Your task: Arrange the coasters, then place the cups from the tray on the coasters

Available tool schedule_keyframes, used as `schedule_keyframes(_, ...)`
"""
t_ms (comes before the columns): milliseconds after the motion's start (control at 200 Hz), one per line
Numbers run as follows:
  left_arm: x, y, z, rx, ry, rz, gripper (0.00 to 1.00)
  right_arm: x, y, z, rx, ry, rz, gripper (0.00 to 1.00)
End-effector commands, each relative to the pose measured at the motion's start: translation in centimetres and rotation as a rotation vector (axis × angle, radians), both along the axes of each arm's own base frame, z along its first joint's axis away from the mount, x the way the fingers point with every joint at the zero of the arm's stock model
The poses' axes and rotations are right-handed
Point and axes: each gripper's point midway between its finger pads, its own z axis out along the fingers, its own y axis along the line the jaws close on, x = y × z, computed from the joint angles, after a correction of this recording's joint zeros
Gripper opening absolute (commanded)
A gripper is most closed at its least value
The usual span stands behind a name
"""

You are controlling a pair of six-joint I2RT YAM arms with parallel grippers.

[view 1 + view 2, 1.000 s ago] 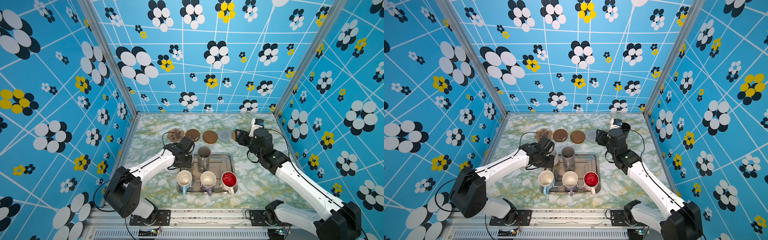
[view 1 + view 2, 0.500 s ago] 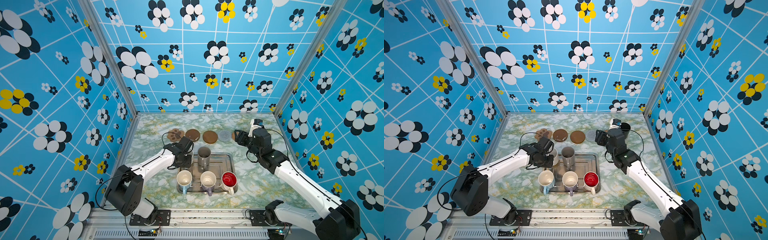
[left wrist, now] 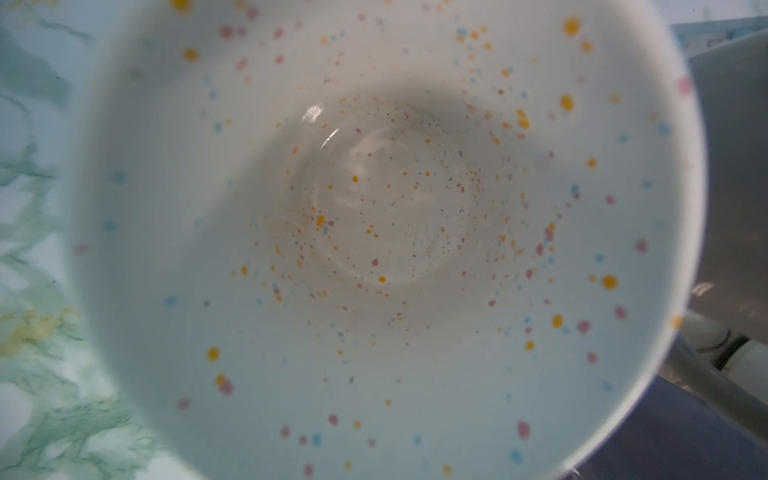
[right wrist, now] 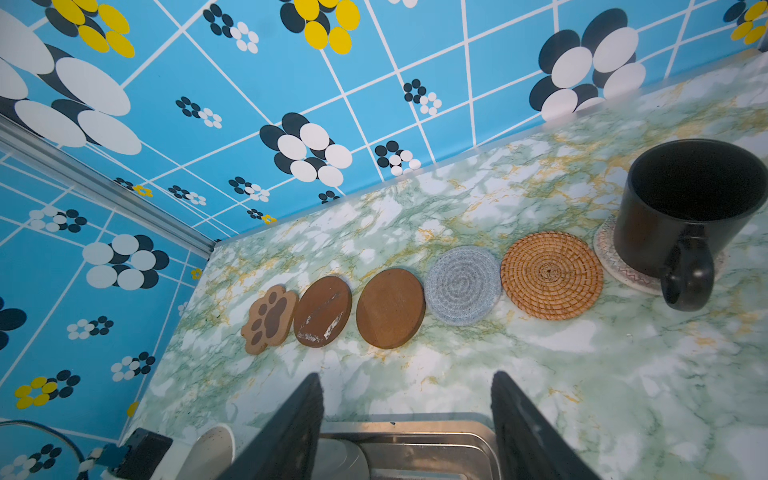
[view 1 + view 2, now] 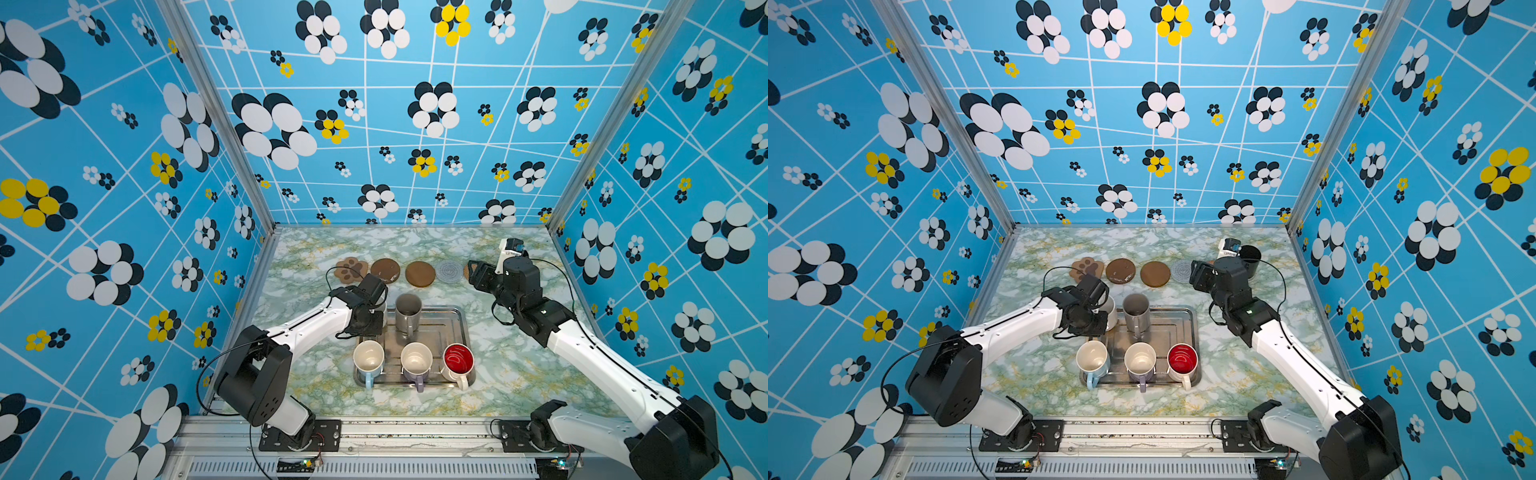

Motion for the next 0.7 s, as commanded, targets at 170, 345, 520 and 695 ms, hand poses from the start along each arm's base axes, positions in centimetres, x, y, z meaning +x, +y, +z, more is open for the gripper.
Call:
schedule_keyframes(170,0.7,0.5,-0.4,0.024,-0.003,0.018,0.04,0.2,0.3,0.0,-0.019,-0.002,0.01,0.66)
schedule_keyframes(345,1.0,0.9,0.2,0.041,-0.027,0.027,0.0,0.3,0.3,-0.2,-0.021,0.0,0.009,0.66)
schedule_keyframes(520,1.3,1.0,1.4,0.041,-0.093,0.032,0.0,0.3,0.3,-0.2,-0.022,0.002,0.008,0.67)
schedule_keyframes(695,1.5,1.2,3.0,0.035,-0.162,0.045,0.0,0.3,0.4,-0.4,-0.022,0.007,0.011,0.67)
